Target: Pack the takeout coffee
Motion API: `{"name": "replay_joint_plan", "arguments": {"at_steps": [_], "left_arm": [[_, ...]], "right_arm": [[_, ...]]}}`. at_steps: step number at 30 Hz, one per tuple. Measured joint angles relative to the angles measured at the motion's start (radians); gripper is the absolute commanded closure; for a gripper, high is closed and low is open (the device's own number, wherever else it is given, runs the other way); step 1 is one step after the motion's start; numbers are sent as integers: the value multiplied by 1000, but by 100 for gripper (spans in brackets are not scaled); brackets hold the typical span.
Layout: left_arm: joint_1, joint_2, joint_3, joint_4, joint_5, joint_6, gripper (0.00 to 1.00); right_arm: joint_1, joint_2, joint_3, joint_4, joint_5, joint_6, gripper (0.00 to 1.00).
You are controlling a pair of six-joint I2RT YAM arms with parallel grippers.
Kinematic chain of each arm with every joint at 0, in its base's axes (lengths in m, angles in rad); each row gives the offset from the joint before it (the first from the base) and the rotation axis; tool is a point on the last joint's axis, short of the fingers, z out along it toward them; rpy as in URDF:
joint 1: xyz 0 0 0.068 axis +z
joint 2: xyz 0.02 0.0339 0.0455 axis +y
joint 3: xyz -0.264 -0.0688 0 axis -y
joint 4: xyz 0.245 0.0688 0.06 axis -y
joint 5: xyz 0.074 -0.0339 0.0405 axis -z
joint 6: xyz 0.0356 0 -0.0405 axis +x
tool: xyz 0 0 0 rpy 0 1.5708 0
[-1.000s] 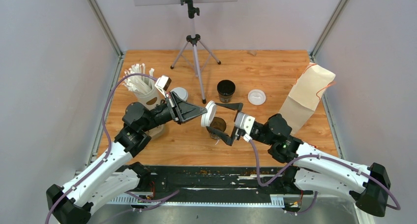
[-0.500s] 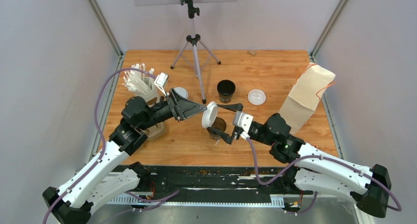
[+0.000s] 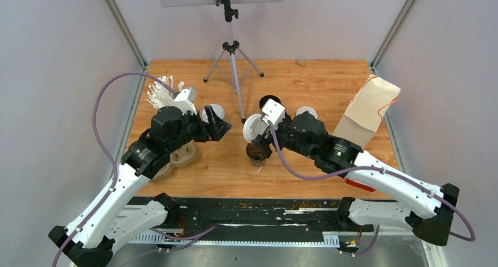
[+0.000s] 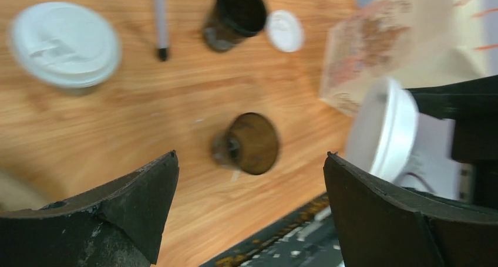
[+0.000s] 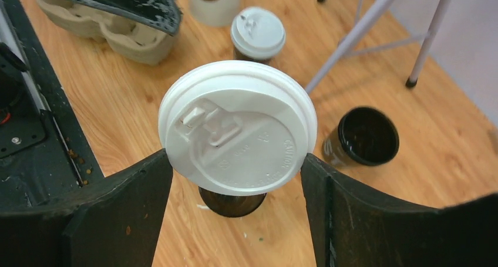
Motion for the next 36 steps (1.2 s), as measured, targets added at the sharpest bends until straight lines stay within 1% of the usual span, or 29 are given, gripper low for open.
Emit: {"name": "replay_joint_plan", "arguments": {"at_steps": [4, 7, 12, 16, 20, 24, 30, 36], "left_arm": [[8, -42, -14, -117, -158, 82, 0], [8, -140, -57, -165, -248, 131, 0], [8, -299, -117, -175, -320, 181, 0], [8, -365, -155, -182, -346, 198, 0], [8, -388, -175, -209, -357, 204, 0], [8, -406, -176, -220, -360, 212, 0], [8, -412, -178, -219, -360, 219, 0], [8, -408, -185, -219, -359, 221, 0]], "right_arm": [[0, 136, 141, -191, 58, 84, 23], [0, 237, 214, -316, 72, 138, 23], [0, 431, 328, -496, 70, 206, 23], [0, 571, 413, -604, 63, 236, 22], [-3, 650, 492, -682, 63, 245, 22], [-23, 698, 543, -722, 53, 244, 21], [-61, 761, 570, -773, 31, 244, 20], [-80, 779, 570, -787, 12, 244, 20]]}}
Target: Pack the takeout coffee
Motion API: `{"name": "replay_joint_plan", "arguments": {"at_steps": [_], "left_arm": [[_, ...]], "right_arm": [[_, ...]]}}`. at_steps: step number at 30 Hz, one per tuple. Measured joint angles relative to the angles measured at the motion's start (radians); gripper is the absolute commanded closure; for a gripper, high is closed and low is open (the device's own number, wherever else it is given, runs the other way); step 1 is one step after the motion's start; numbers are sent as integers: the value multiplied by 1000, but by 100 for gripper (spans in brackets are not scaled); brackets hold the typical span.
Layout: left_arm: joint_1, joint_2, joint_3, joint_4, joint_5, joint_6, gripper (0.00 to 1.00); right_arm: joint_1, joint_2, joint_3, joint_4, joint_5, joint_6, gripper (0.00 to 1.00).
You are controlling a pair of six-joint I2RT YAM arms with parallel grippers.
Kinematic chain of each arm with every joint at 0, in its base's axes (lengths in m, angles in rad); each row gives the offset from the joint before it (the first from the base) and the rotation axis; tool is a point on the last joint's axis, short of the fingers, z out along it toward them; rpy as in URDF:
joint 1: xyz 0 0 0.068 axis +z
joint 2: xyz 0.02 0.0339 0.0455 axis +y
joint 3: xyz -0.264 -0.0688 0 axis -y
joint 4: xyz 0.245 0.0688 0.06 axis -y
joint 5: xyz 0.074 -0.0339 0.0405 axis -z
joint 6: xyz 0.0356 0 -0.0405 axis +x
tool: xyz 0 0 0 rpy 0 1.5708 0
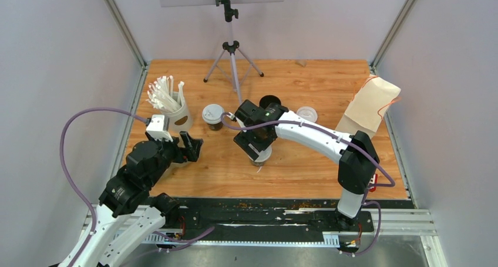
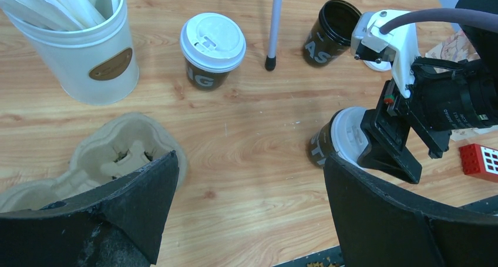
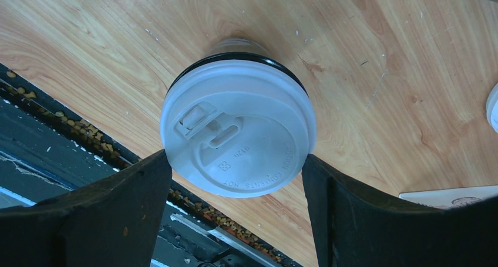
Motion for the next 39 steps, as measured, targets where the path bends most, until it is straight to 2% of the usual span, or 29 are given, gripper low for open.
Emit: {"name": "replay_joint_plan", "arguments": {"at_steps": [10, 20, 27, 30, 34, 39], "left_arm": [[0, 29, 0, 2, 13, 8, 0], [0, 93, -5, 25, 77, 19, 0], [0, 189, -10, 92, 168, 7, 0], [0, 240, -26, 148, 241, -5, 5], [0, 348, -63, 261, 391, -36, 11], [-32, 499, -105, 381, 474, -68, 17]], "right_arm": [[-27, 10, 0, 7, -34, -11, 9], [-38, 6, 2, 7, -74, -19, 8], [-119, -124, -23, 58, -203, -20, 19], [-186, -177, -57, 98, -260, -26, 24], [-254, -179, -82, 127, -319, -51, 30], [-311, -150, -114, 156, -407, -90, 32]]}}
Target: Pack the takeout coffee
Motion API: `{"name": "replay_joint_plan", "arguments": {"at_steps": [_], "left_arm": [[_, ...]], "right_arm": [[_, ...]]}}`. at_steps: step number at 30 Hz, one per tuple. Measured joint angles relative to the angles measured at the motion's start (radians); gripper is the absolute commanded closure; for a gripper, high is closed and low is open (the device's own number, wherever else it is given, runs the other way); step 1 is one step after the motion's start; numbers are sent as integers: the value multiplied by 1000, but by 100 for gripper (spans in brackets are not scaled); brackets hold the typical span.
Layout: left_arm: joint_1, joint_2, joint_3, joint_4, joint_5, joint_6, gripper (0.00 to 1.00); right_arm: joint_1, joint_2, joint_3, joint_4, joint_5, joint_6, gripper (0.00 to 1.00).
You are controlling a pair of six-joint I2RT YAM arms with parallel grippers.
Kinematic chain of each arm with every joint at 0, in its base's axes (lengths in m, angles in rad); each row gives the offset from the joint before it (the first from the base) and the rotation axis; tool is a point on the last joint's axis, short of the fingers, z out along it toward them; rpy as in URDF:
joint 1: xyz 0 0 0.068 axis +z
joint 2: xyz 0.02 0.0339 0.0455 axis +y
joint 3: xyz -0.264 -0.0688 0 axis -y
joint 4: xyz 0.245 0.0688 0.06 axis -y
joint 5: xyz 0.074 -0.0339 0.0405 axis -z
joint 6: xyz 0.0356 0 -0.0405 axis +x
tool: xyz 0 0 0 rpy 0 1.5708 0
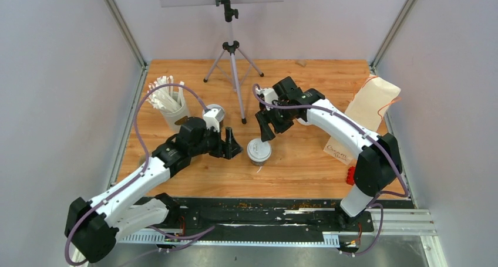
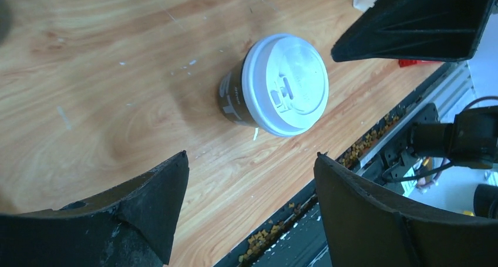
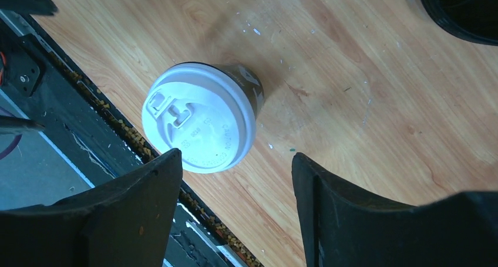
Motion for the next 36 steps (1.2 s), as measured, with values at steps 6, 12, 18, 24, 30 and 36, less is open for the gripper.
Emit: {"name": "replay_joint_plan", "arguments": {"at_steps": [6, 12, 18, 24, 30, 36], "left_arm": [[-31, 142, -13, 120, 24, -26, 32], [-31, 205, -25, 236, 21, -53, 41], [-31, 267, -27, 312, 24, -60, 53], [-31, 312, -34, 334, 29, -59, 60], [-31, 313, -37, 340, 25, -56, 63], [-31, 311, -56, 367, 24, -57, 63]], "right_arm": [[-24, 44, -48, 28, -64, -34, 39], [-28, 55, -63, 55, -109, -55, 44], [-28, 60, -92, 86, -130, -63, 50], [-30, 69, -120, 117, -144, -64, 53], [-32, 69, -138, 143, -174, -72, 54], [-32, 69, -146, 158, -185, -80, 56]]}}
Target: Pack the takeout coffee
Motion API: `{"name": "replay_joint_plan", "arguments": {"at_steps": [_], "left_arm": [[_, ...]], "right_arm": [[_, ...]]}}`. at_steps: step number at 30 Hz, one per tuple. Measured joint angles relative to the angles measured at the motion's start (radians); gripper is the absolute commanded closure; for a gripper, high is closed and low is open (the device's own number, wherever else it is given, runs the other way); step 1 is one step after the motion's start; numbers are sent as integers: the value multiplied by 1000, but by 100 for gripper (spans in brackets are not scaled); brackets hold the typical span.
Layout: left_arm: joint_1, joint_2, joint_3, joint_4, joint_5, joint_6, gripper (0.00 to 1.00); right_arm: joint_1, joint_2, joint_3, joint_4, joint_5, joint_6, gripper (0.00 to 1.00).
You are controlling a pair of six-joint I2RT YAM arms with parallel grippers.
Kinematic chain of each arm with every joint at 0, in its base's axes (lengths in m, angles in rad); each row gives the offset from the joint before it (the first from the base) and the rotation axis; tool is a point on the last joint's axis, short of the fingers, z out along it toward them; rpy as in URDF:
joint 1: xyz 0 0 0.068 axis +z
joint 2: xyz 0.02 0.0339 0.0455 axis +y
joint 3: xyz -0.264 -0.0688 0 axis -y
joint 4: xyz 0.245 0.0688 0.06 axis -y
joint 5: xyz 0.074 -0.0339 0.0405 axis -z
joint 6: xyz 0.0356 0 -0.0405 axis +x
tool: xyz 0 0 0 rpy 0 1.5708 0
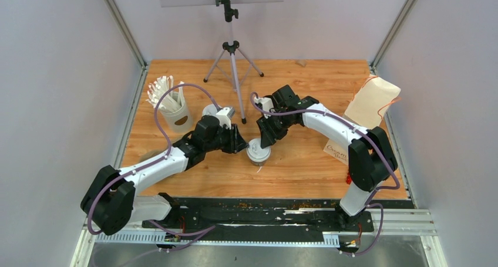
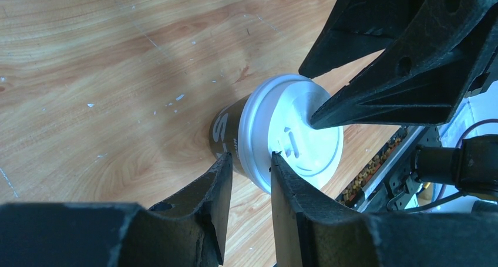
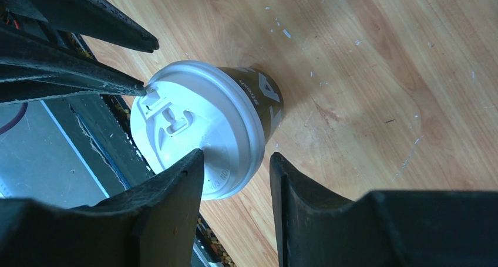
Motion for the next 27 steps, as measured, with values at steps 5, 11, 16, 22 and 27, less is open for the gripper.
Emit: {"name": "replay_joint_plan", "arguments": {"at_steps": [5, 11, 16, 22, 27], "left_arm": [[0, 0, 0, 0, 0, -1, 60], [0, -31, 0, -52, -23, -21, 43], [0, -65, 2, -68, -38, -21, 38], [0, -21, 20, -54, 5, -16, 41], [0, 56, 25, -27, 51, -17, 50]], "right_arm": [[-2, 0, -8, 11, -12, 2, 56], [-3, -7, -17, 24, -10, 33, 56], [-3, -13, -28, 37, -5, 80, 56], [-3, -13, -29, 45, 0, 111, 50], [-3, -15, -29, 41, 23, 134, 48]]}}
